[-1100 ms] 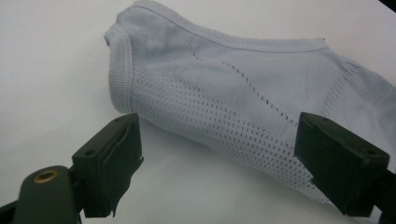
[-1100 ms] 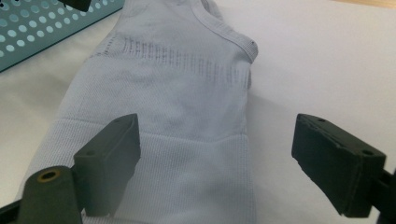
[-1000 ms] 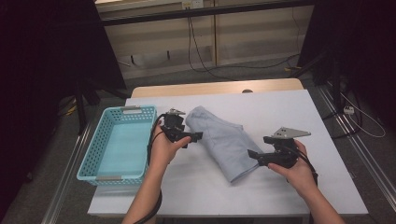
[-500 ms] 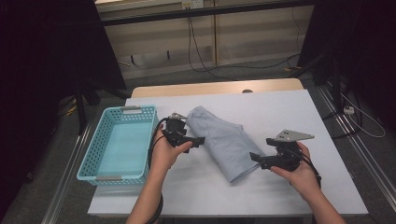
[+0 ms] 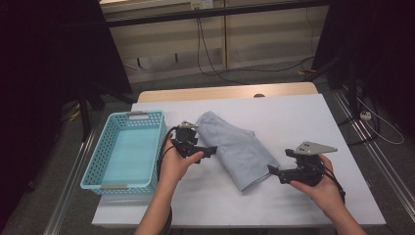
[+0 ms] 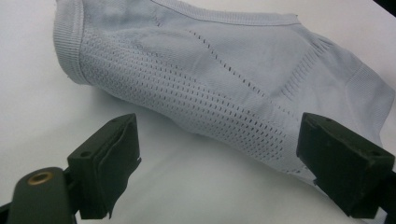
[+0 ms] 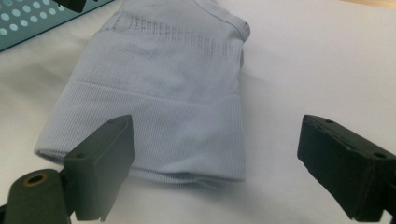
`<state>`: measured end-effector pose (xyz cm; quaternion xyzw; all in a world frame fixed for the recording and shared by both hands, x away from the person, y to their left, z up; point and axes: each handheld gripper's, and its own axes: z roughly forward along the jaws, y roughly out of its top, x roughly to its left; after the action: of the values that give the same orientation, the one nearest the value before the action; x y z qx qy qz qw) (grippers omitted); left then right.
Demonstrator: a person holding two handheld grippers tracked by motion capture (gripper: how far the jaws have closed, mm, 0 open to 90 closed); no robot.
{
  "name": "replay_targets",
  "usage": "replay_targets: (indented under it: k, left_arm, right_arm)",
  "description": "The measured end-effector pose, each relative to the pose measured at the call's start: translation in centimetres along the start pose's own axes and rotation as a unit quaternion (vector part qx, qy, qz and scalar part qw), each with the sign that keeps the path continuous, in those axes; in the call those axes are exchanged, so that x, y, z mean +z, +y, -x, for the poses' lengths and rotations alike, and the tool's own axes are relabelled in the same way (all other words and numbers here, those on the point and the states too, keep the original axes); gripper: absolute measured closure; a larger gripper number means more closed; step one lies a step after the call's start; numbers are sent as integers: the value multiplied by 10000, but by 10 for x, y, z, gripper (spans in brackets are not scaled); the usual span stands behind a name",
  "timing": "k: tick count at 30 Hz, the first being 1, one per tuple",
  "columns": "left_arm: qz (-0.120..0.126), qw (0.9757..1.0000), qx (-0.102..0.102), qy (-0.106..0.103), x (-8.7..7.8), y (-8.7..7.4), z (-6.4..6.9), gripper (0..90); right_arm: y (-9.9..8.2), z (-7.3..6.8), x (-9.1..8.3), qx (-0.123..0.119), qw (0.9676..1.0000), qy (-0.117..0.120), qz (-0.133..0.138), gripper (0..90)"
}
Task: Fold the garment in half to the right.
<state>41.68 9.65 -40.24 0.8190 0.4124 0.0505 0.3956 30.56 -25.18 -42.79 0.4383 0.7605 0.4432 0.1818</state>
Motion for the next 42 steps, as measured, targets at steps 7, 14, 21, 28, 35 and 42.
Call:
replay_targets:
  k: [7, 14, 21, 28, 35, 42]
  left_arm:
    - [-3, 10000, -85, -27, 4, -2, 5, 124]
    - [-8, 9998, -178, -99, 9, -3, 10, 113]
    - [23, 9998, -185, -38, 15, -5, 16, 104]
    - [-80, 9998, -159, -58, 25, -7, 21, 98]
    - [-93, 9998, -176, -4, 30, -10, 22, 88]
    - [-157, 9992, -362, -9, 35, -15, 20, 88]
  right_arm:
    - [-10, 0, -8, 32, 10000, -7, 2, 112]
    - [-13, 0, -12, 18, 10000, -30, 42, 109]
    - [-15, 2, -12, -68, 9999, -92, -3, 110]
    - [-14, 3, -14, -63, 9999, -139, 28, 110]
    - [-14, 2, -13, -87, 9999, -123, 28, 111]
    - [-14, 1, -13, -92, 9999, -119, 29, 112]
